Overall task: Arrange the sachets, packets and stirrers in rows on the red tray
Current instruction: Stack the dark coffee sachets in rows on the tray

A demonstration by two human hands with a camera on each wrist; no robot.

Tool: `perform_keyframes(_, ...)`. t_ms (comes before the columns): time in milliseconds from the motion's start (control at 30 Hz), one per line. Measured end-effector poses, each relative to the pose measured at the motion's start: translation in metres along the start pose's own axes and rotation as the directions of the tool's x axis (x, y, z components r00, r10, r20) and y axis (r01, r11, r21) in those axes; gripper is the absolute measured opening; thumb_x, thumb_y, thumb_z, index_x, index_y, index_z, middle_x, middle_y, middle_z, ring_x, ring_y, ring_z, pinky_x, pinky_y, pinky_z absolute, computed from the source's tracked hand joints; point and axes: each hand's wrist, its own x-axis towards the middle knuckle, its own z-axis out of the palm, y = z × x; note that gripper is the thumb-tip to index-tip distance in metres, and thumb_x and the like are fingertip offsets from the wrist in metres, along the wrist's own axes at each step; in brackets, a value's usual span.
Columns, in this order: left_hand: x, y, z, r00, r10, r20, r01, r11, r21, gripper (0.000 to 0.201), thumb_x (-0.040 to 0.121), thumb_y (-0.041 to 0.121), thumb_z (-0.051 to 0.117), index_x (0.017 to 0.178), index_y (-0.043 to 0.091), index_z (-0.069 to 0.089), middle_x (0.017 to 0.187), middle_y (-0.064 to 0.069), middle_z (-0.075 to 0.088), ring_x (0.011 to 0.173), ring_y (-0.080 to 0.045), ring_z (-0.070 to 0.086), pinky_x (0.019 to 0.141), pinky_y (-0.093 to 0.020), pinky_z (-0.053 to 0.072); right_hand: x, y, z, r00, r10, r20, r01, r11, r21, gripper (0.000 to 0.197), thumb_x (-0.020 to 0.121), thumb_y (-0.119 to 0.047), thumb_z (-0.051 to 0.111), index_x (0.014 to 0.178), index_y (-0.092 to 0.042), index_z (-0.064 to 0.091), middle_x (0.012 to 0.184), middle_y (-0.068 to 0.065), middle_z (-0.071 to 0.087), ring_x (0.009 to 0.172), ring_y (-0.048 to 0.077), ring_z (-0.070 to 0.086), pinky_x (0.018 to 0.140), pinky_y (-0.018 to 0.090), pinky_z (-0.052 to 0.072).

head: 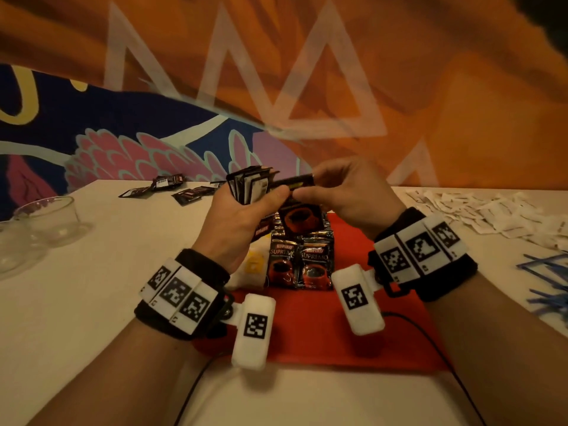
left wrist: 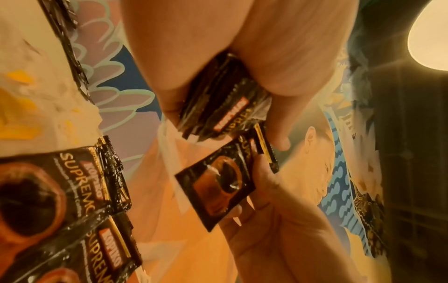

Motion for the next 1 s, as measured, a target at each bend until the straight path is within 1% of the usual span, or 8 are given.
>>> perform_keyframes(100,0.000,-0.001,0.001,0.998,0.040,-0.038,-0.040,0.999,-0.004,0.022,0.082,0.014,0.074,0.104,0.012,0.069,0.107,-0.020,0.071,0.106,-0.037,0.068,0.096,-0.052,0.053,-0.003,0.001,0.003,0.996,0.038,0.080,-0.038,0.999,0.004,0.010,0.080,-0.009,0.078,0.073,-0.014,0.072,0.066,-0.004,0.070,0.059,0.005,0.064,0.055,0.018,0.047)
perform_keyframes(200,0.001,0.001,0.000,0.996,0.045,-0.081,-0.049,0.998,-0.049,0.020,0.079,0.011,0.078,0.098,0.014,0.070,0.102,-0.017,0.072,0.104,-0.038,0.068,0.094,-0.056,0.054,-0.002,0.003,0.004,0.987,0.144,0.071,-0.154,0.973,0.172,0.010,0.086,-0.017,0.071,0.079,-0.011,0.072,0.080,0.005,0.072,0.072,0.015,0.065,0.065,0.027,0.049)
perform_keyframes(333,0.004,0.002,-0.004,0.996,-0.004,-0.094,-0.010,0.990,-0.142,0.018,0.081,0.006,0.074,0.097,0.009,0.067,0.096,-0.013,0.070,0.097,-0.035,0.068,0.087,-0.049,0.056,0.001,0.002,0.002,0.978,0.206,0.045,-0.210,0.935,0.286,0.015,0.092,-0.015,0.064,0.077,-0.011,0.066,0.086,0.001,0.070,0.080,0.016,0.062,0.071,0.033,0.047)
perform_keyframes(467,0.004,0.002,-0.004,0.993,-0.001,-0.115,-0.018,0.986,-0.167,0.018,0.086,0.004,0.070,0.103,0.004,0.064,0.095,-0.013,0.070,0.094,-0.032,0.069,0.081,-0.042,0.057,-0.001,0.006,0.007,0.977,0.152,0.150,-0.170,0.978,0.117,0.016,0.078,-0.027,0.075,0.081,-0.013,0.067,0.085,0.004,0.072,0.079,0.018,0.067,0.068,0.031,0.053)
perform_keyframes(633,0.005,0.002,-0.008,0.992,-0.127,0.003,0.121,0.941,-0.317,0.026,0.085,0.013,0.066,0.107,0.001,0.061,0.098,-0.018,0.064,0.092,-0.033,0.067,0.077,-0.041,0.058,-0.001,0.012,0.012,0.984,0.090,0.152,-0.079,0.994,-0.077,0.007,0.079,-0.006,0.079,0.082,-0.008,0.073,0.085,0.013,0.076,0.082,0.031,0.074,0.086,0.052,0.057)
perform_keyframes(800,0.007,0.001,-0.011,0.964,-0.264,0.032,0.258,0.901,-0.348,0.058,0.082,0.018,0.067,0.129,-0.012,0.052,0.112,-0.024,0.055,0.091,-0.029,0.064,0.074,-0.036,0.057,-0.002,0.008,0.010,0.986,0.071,0.151,-0.053,0.991,-0.120,0.007,0.078,-0.007,0.080,0.081,-0.011,0.075,0.082,0.008,0.077,0.082,0.026,0.074,0.089,0.052,0.056)
perform_keyframes(933,0.006,0.002,-0.011,0.975,-0.217,0.046,0.217,0.892,-0.397,0.044,0.088,0.013,0.065,0.125,-0.005,0.052,0.104,-0.022,0.058,0.091,-0.029,0.066,0.077,-0.036,0.058,-0.002,0.005,0.007,0.982,0.083,0.169,-0.071,0.994,-0.079,0.008,0.078,-0.007,0.079,0.085,-0.008,0.076,0.085,0.011,0.076,0.085,0.029,0.074,0.091,0.053,0.055)
perform_keyframes(1000,0.006,0.002,-0.012,0.976,-0.212,0.046,0.211,0.883,-0.419,0.054,0.085,0.017,0.066,0.130,-0.008,0.049,0.108,-0.024,0.057,0.093,-0.029,0.066,0.079,-0.037,0.059,-0.002,0.005,0.005,0.981,0.092,0.172,-0.080,0.994,-0.074,0.014,0.076,-0.009,0.081,0.088,-0.005,0.076,0.086,0.012,0.076,0.084,0.029,0.073,0.087,0.050,0.057)
